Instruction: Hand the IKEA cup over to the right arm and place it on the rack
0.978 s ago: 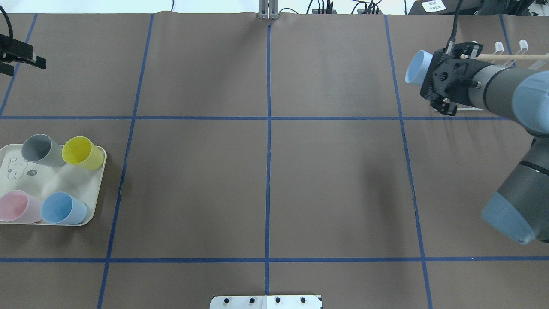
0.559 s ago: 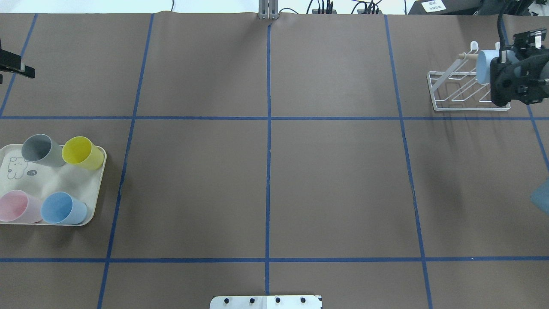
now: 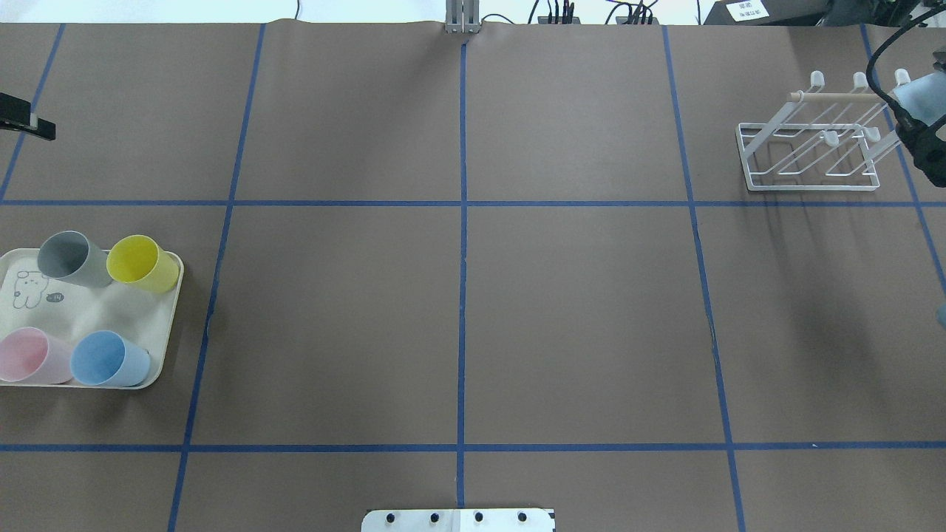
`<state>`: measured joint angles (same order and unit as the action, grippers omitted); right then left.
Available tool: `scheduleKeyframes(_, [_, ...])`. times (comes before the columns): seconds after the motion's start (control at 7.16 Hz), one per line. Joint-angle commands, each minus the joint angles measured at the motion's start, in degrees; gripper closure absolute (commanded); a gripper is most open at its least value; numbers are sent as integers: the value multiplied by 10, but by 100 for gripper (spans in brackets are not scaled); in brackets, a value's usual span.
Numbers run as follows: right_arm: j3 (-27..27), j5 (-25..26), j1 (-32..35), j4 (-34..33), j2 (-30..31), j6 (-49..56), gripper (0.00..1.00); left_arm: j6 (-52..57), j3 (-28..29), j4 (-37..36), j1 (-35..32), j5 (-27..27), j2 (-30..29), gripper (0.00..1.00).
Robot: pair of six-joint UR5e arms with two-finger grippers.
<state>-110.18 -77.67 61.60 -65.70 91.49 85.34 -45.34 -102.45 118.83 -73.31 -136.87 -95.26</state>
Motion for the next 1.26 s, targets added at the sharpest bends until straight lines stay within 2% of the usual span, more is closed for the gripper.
scheduleKeyframes(0.0, [26,28,0,1,-11,53,69,-2,0,1,0,0,1,0])
scheduleKeyframes(0.56, [78,120,-52,1,-49,54,61,-5,-1,1,0,0,4,0])
scheduleKeyframes(0.84, [99,122,-56,5,-54,54,57,-7,-6,1,0,-1,5,0])
scheduleKeyframes(1.12, [110,145,-73,5,-54,48,54,-8,-6,1,0,-1,5,0])
